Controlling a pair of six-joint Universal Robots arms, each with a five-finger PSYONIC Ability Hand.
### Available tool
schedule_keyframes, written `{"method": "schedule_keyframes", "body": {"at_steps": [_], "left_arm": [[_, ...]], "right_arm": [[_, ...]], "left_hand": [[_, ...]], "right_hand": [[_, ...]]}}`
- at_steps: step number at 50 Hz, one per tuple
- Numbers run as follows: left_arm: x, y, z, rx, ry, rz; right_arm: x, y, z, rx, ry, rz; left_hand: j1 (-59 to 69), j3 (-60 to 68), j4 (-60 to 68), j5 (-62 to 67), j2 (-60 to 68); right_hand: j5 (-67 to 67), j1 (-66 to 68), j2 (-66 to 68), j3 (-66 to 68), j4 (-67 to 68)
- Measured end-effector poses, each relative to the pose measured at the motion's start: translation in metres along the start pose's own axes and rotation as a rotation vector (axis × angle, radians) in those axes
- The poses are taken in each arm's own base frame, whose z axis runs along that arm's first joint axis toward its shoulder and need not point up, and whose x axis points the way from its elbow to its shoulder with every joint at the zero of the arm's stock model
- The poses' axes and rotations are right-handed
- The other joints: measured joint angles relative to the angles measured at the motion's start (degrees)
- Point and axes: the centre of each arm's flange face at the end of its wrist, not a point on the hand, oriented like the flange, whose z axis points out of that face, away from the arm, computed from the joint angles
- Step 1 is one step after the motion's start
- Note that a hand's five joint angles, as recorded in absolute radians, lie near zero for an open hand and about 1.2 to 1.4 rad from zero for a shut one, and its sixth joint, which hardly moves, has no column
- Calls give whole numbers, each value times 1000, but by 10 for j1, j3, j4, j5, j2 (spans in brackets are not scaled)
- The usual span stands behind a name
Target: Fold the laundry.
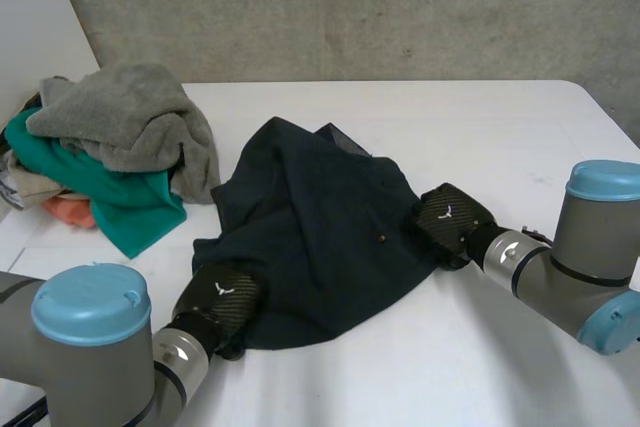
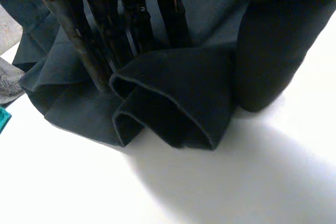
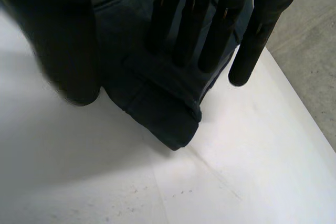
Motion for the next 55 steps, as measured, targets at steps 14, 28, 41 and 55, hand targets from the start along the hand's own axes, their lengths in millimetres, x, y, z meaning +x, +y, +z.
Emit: {"method": "schedule_keyframes", "body": {"at_steps": [14,28,41,55], "left_arm": [[-31,-52,-2,201,-116,-6],[-113,-237,-144,849,-304,-119],[-168,-311,-193,1012,-378,-182],[-173,-273,-19,786,-260,-241]], "right_arm": [[30,-26,-6,74,82,92],[149,-194,-119,394,354,162],[207,-277,-182,723,488,212],[174,-166,-45,354,449,379]], "left_hand": [[155,174,177,169,162],[159,175,177,169,170],[159,178,180,169,174],[159,179,180,169,174]], "right_hand": [[189,153,168,175,186],[190,159,168,181,186],[193,162,168,182,187],[193,162,168,182,187]]}}
